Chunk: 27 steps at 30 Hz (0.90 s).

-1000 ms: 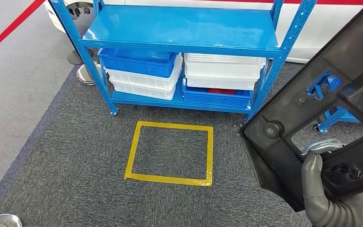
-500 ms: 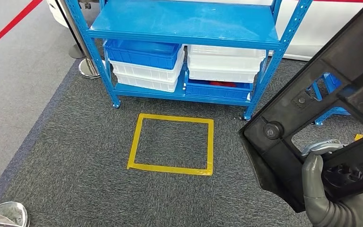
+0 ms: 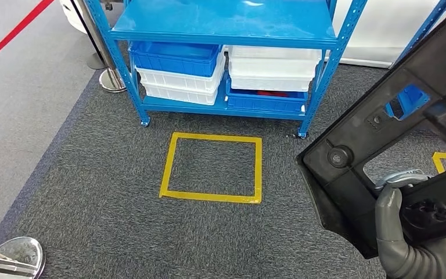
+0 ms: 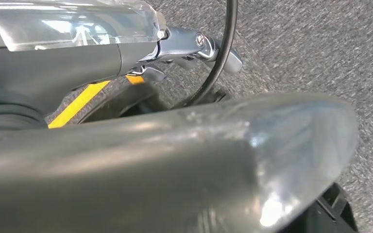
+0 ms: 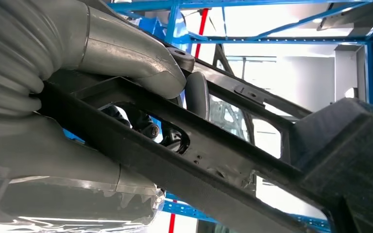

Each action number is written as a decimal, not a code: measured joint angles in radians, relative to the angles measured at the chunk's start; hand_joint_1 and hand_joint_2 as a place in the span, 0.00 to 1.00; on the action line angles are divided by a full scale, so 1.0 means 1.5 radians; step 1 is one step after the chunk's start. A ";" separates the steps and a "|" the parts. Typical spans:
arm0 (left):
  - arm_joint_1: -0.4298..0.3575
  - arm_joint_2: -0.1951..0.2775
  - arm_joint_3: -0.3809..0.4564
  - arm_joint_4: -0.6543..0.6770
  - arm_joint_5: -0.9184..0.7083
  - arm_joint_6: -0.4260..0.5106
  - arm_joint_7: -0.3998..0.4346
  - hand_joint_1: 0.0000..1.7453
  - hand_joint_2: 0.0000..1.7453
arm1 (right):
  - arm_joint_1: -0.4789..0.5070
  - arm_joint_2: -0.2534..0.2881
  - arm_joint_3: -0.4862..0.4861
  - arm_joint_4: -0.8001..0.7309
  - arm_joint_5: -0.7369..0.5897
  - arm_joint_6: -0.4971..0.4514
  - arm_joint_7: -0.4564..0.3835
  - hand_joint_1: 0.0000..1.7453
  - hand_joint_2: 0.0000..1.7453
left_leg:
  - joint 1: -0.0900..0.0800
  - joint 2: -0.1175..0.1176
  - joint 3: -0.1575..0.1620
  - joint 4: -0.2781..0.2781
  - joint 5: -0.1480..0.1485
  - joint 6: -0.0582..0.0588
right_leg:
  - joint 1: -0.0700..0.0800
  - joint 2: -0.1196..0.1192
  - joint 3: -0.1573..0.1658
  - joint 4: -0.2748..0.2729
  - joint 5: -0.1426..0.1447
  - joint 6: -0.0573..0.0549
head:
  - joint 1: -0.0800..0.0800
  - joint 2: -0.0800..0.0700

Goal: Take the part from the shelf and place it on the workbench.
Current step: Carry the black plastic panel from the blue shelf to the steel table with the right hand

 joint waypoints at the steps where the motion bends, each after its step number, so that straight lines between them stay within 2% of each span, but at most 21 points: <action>1: -0.001 0.000 0.000 0.001 -0.001 0.000 -0.001 0.00 0.00 | 0.000 0.001 0.000 0.000 0.003 0.000 0.000 1.00 1.00 | -0.002 -0.002 0.009 -0.019 -0.006 0.003 | 0.001 0.000 -0.003 0.001 0.005 0.005 | 0.000 0.000; 3: -0.002 0.000 0.000 0.004 -0.003 0.000 -0.002 0.00 0.00 | 0.000 0.002 0.000 -0.001 0.014 -0.001 -0.002 1.00 1.00 | -0.005 -0.002 0.003 -0.025 -0.001 0.017 | 0.000 0.000 -0.005 -0.002 0.014 0.016 | 0.000 0.000; 4: -0.002 0.000 0.001 0.005 -0.003 0.000 -0.002 0.00 0.00 | 0.001 0.002 0.000 -0.001 0.022 -0.001 -0.003 1.00 1.00 | -0.005 -0.001 -0.002 -0.026 0.005 0.024 | -0.001 0.000 -0.008 0.001 0.008 0.020 | 0.000 0.000; 5: -0.003 0.000 0.001 0.006 -0.004 0.000 -0.002 0.00 0.00 | 0.001 0.003 0.000 0.000 0.032 -0.002 -0.004 1.00 1.00 | -0.004 0.001 -0.008 -0.028 0.012 0.033 | -0.002 0.001 -0.014 0.014 -0.010 0.022 | 0.001 0.000; 6: -0.004 0.000 0.001 0.007 -0.006 0.000 -0.002 0.00 0.00 | 0.001 0.003 0.001 0.001 0.044 -0.002 -0.003 1.00 1.00 | -0.004 0.003 -0.016 -0.030 0.020 0.041 | -0.003 0.002 -0.022 0.038 -0.040 0.023 | 0.002 0.000; 8: -0.005 0.000 0.001 0.009 -0.009 0.000 -0.002 0.00 0.00 | 0.002 0.003 0.009 0.006 0.078 -0.002 0.001 1.00 1.00 | -0.008 0.006 -0.035 -0.028 0.035 0.049 | -0.001 0.004 -0.041 0.119 -0.108 0.024 | 0.004 0.000; 9: -0.005 0.000 0.001 0.009 -0.009 0.001 -0.001 0.00 0.00 | 0.002 0.003 0.015 0.010 0.097 -0.002 0.005 1.00 1.00 | -0.010 0.007 -0.045 -0.026 0.042 0.050 | -0.001 0.005 -0.047 0.157 -0.125 0.024 | 0.004 0.000; 10: -0.005 0.000 0.000 0.010 -0.006 0.004 -0.001 0.00 0.00 | 0.004 0.003 0.024 0.016 0.115 -0.003 0.009 1.00 1.00 | -0.012 0.008 -0.056 -0.024 0.049 0.050 | 0.000 0.006 -0.045 0.181 -0.125 0.024 | 0.004 0.000; 11: -0.005 0.000 0.000 0.010 -0.002 0.007 -0.001 0.00 0.00 | 0.005 0.002 0.034 0.021 0.131 -0.004 0.013 1.00 1.00 | -0.013 0.008 -0.067 -0.022 0.055 0.050 | 0.001 0.006 -0.033 0.184 -0.110 0.022 | 0.004 0.000; 12: -0.005 0.000 -0.002 0.010 0.004 0.010 -0.001 0.00 0.00 | 0.007 0.002 0.045 0.027 0.145 -0.005 0.016 1.00 1.00 | -0.015 0.008 -0.077 -0.019 0.061 0.050 | 0.003 0.006 -0.010 0.164 -0.088 0.019 | 0.004 0.000; 13: -0.005 0.000 -0.003 0.010 0.009 0.013 -0.002 0.00 0.00 | 0.009 0.002 0.057 0.033 0.156 -0.008 0.018 1.00 1.00 | -0.016 0.008 -0.087 -0.015 0.067 0.049 | 0.005 0.006 0.023 0.125 -0.072 0.015 | 0.005 0.000; 15: -0.005 0.000 -0.006 0.010 0.015 0.014 -0.002 0.00 0.00 | 0.010 0.001 0.078 0.043 0.170 -0.014 0.021 1.00 1.00 | -0.019 0.006 -0.101 -0.007 0.077 0.044 | 0.010 0.006 0.092 0.024 -0.072 0.006 | 0.004 0.000; 16: -0.004 0.000 -0.008 0.009 0.016 0.014 -0.002 0.00 0.00 | 0.010 0.000 0.087 0.047 0.174 -0.016 0.021 1.00 1.00 | -0.020 0.006 -0.105 -0.005 0.083 0.041 | 0.013 0.006 0.113 -0.010 -0.080 0.002 | 0.004 0.000; 17: -0.003 0.000 -0.009 0.009 0.017 0.013 -0.002 0.00 0.00 | 0.010 -0.001 0.094 0.050 0.176 -0.018 0.021 1.00 1.00 | -0.020 0.006 -0.108 -0.006 0.089 0.037 | 0.015 0.006 0.120 -0.029 -0.085 -0.001 | 0.004 0.000; 19: -0.002 0.001 -0.010 0.009 0.020 0.012 -0.002 0.00 0.00 | 0.010 -0.003 0.103 0.056 0.178 -0.021 0.021 1.00 1.00 | -0.019 0.006 -0.113 -0.003 0.092 0.028 | 0.013 0.005 0.113 -0.035 -0.076 -0.009 | 0.004 0.000; 20: -0.001 0.001 -0.010 0.008 0.022 0.012 -0.002 0.00 0.00 | 0.011 -0.004 0.107 0.060 0.179 -0.023 0.021 1.00 1.00 | -0.019 0.005 -0.117 0.008 0.076 0.024 | 0.012 0.003 0.106 -0.037 -0.068 -0.015 | 0.003 0.000; 23: 0.000 0.002 -0.010 0.007 0.025 0.011 -0.002 0.00 0.00 | 0.011 -0.006 0.116 0.068 0.183 -0.030 0.021 1.00 1.00 | -0.015 0.004 -0.133 0.104 -0.025 0.015 | 0.010 -0.001 0.079 -0.035 -0.044 -0.026 | 0.000 0.000; 24: 0.000 0.002 -0.010 0.007 0.026 0.011 -0.002 0.00 0.00 | 0.011 -0.007 0.119 0.070 0.185 -0.031 0.021 1.00 1.00 | -0.014 0.004 -0.137 0.143 -0.047 0.012 | 0.010 -0.002 0.067 -0.032 -0.037 -0.026 | 0.000 0.000; 25: 0.000 0.002 -0.010 0.007 0.026 0.010 -0.002 0.00 0.00 | 0.011 -0.008 0.120 0.072 0.187 -0.033 0.021 1.00 1.00 | -0.012 0.004 -0.135 0.172 -0.049 0.010 | 0.010 -0.002 0.054 -0.028 -0.029 -0.025 | 0.000 0.000; 26: 0.000 0.002 -0.010 0.006 0.027 0.010 -0.001 0.00 0.00 | 0.011 -0.009 0.121 0.075 0.188 -0.035 0.021 1.00 1.00 | -0.010 0.004 -0.125 0.182 -0.035 0.008 | 0.010 -0.002 0.040 -0.023 -0.022 -0.023 | 0.000 0.000; 27: 0.000 0.002 -0.010 0.006 0.028 0.009 0.000 0.00 0.00 | 0.011 -0.010 0.121 0.077 0.190 -0.037 0.021 1.00 1.00 | -0.008 0.004 -0.106 0.171 -0.013 0.007 | 0.009 -0.003 0.025 -0.017 -0.015 -0.021 | 0.000 0.000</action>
